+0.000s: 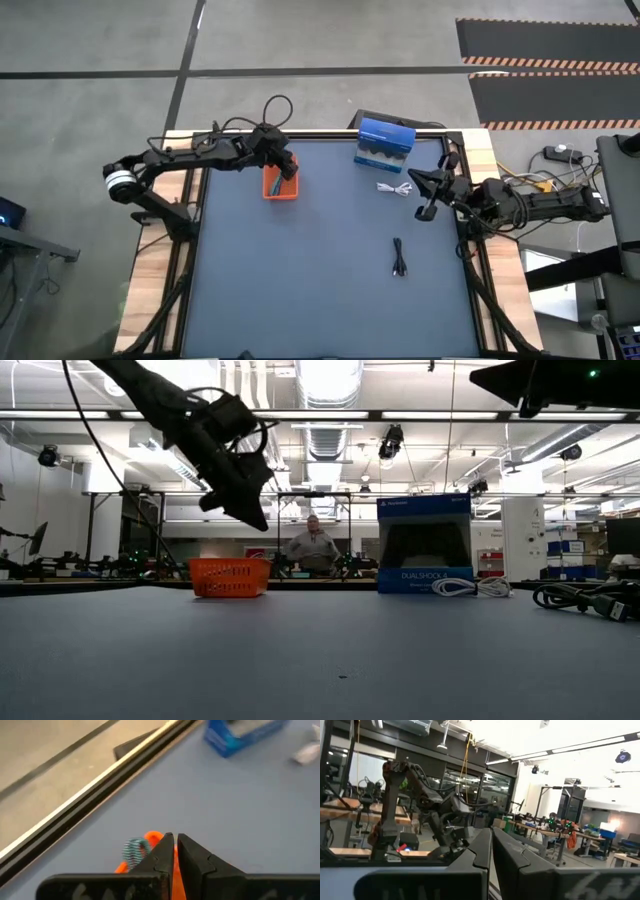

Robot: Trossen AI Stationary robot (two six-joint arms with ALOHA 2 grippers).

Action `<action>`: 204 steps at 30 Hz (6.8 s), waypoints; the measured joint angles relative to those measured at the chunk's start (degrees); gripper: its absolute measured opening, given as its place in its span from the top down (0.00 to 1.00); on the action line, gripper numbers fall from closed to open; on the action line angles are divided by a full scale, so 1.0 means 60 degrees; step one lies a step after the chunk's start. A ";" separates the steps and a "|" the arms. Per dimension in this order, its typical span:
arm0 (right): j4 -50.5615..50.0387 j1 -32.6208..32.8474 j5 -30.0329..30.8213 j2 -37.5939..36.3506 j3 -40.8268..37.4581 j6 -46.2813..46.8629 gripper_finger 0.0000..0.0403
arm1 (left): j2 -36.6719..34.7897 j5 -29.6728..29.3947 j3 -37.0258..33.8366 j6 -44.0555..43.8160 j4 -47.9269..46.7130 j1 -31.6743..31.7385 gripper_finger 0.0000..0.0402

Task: Pick and place USB-C Cables
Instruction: Put the green charger cable into the orange bin, then put the black charger cable into the orange bin

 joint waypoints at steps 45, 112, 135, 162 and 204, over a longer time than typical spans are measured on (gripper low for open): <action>-0.0329 -0.0004 0.0772 -0.0001 -0.0021 -0.0084 0.98 | 0.0911 -0.0458 -0.1054 -0.0201 0.0211 0.0153 0.98; -0.0593 -0.0004 0.1107 -0.0004 -0.0024 -0.0080 0.98 | 0.1488 -0.0580 -0.1596 -0.0777 0.1290 -0.0083 0.98; -0.0622 0.0000 0.1271 -0.0004 -0.0024 0.0044 0.98 | 0.0643 -0.0511 -0.1578 -0.0769 0.1325 -0.0102 0.98; -0.1510 0.0026 -0.1093 0.1511 0.1349 0.2954 0.98 | -0.2904 -0.0460 -0.1796 0.0590 0.2175 -0.2172 0.98; -1.4024 0.2302 -0.3703 0.6852 0.5400 1.5290 0.85 | -0.3304 -0.0460 -0.1803 0.1490 0.2412 -0.2473 0.98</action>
